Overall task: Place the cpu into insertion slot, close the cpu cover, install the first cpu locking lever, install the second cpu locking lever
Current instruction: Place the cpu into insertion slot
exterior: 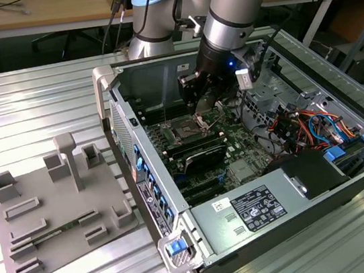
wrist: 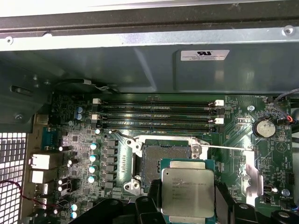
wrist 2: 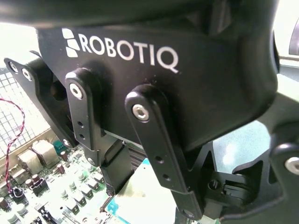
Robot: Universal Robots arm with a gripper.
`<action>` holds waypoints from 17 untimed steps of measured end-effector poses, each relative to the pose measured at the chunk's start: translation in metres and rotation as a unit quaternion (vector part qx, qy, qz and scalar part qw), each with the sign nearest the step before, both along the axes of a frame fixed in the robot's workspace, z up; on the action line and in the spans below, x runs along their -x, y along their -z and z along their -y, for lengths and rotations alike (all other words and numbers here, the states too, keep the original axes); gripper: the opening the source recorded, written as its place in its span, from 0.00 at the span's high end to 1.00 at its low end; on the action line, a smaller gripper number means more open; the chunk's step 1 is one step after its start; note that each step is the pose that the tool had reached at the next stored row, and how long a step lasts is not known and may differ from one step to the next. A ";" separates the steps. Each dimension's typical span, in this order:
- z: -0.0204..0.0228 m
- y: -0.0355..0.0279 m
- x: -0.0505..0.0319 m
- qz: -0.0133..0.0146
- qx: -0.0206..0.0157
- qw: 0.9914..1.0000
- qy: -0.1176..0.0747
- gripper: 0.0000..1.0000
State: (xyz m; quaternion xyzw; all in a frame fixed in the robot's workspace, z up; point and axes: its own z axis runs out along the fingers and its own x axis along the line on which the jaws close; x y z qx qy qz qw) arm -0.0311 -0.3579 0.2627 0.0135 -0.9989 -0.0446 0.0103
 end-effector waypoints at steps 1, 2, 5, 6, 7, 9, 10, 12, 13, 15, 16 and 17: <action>0.0000 0.0001 0.0000 0.000 0.000 1.000 0.000 0.45; 0.0000 0.0003 0.0000 0.000 0.000 1.000 0.000 0.45; 0.0000 0.0041 0.0000 0.000 0.000 1.000 0.000 0.45; 0.0000 0.0043 0.0000 0.000 0.000 1.000 0.000 0.45; 0.0000 0.0044 0.0000 0.000 0.000 1.000 0.000 0.45; 0.0000 0.0047 0.0000 0.000 0.000 1.000 0.000 0.45; 0.0000 0.0048 0.0000 0.000 0.000 1.000 0.000 0.45; 0.0000 0.0051 0.0000 0.000 0.000 1.000 0.000 0.45; 0.0000 0.0053 0.0000 0.000 0.000 1.000 0.000 0.45; 0.0000 0.0055 0.0000 0.000 0.000 1.000 0.000 0.45; 0.0000 0.0057 0.0000 0.000 0.000 1.000 0.000 0.45; 0.0000 0.0060 0.0000 0.000 0.000 1.000 0.000 0.45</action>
